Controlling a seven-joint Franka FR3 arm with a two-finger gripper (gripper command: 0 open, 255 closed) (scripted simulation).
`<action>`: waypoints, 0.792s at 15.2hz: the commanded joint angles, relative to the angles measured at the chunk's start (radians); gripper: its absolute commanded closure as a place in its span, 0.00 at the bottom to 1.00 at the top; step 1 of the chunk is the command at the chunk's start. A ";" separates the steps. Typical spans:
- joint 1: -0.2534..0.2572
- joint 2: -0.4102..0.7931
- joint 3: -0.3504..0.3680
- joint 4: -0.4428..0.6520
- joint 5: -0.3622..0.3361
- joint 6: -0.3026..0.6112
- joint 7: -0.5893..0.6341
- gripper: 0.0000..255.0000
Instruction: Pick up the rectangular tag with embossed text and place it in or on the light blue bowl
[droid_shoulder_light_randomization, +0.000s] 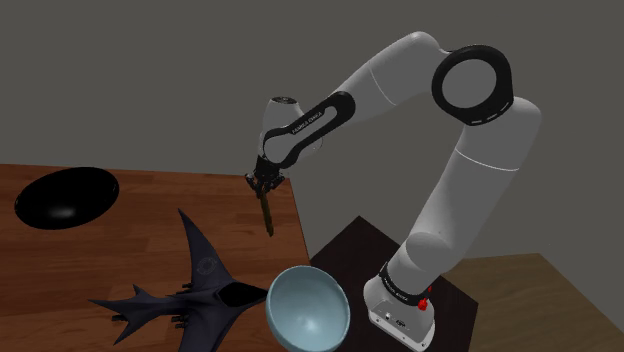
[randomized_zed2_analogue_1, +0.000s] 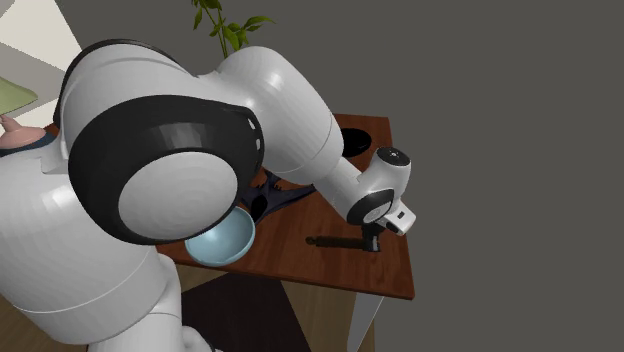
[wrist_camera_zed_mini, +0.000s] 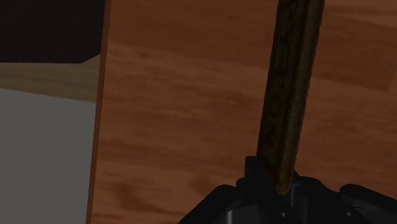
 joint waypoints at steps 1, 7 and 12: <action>0.000 0.000 0.000 0.000 0.000 0.000 0.000 1.00; -0.002 -0.035 0.003 0.005 0.011 -0.040 -0.006 1.00; -0.005 -0.090 0.006 0.019 0.026 -0.107 -0.014 1.00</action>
